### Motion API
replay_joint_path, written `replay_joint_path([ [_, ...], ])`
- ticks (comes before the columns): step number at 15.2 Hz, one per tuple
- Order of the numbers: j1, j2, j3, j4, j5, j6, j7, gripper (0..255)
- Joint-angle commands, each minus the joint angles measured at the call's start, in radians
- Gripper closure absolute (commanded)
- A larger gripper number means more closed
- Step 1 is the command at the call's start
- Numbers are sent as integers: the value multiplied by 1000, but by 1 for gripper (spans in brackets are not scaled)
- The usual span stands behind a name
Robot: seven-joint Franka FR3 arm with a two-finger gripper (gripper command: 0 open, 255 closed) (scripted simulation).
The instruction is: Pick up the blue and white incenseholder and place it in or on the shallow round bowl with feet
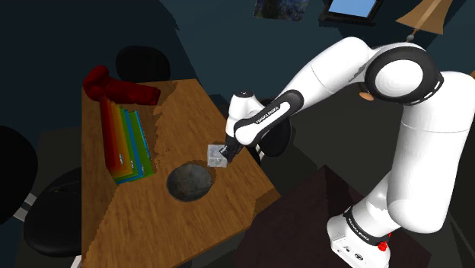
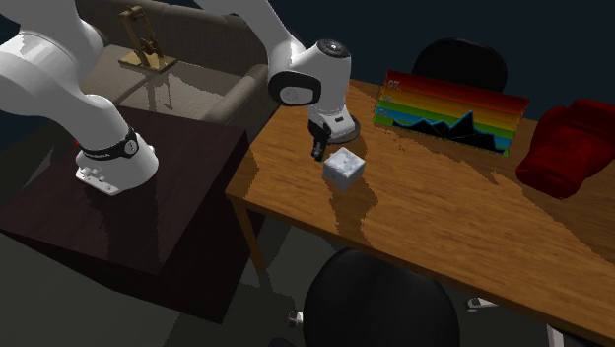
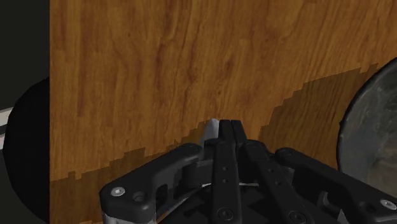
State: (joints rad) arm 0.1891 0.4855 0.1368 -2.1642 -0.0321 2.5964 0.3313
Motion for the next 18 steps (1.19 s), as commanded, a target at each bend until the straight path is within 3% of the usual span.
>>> replay_joint_path([
  [1,0,0,0,0,0,0,0,0],
  [4,51,119,-34,206,-52,-162,40,0],
  [12,58,197,-44,211,-61,-89,47,0],
  [18,58,197,-44,212,-61,-89,47,0],
])
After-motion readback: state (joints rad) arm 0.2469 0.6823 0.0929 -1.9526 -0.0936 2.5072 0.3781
